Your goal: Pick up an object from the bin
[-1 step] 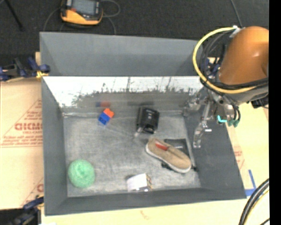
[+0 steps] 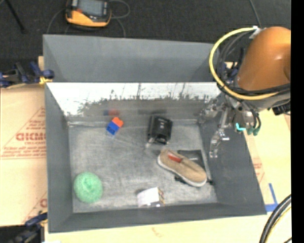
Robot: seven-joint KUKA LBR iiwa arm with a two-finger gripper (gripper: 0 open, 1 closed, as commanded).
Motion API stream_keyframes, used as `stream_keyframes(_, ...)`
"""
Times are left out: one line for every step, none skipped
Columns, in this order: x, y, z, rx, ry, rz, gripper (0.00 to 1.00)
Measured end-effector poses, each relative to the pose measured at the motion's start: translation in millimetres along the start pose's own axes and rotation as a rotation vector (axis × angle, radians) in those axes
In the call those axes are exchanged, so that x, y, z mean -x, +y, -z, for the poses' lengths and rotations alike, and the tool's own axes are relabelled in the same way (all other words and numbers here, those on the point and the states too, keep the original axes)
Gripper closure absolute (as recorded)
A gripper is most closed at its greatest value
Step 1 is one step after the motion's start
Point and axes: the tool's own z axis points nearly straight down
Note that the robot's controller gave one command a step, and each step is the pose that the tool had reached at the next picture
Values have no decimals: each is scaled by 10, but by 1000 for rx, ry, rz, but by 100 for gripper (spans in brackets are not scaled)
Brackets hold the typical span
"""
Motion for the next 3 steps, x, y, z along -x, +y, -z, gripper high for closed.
stream_keyframes(2, -2, -7, 0, 0, 0, 0)
stream_keyframes(137, 153, -570, -1, -6, 166, 0)
stream_keyframes(58, 210, -1079, 2, -1, 300, 0)
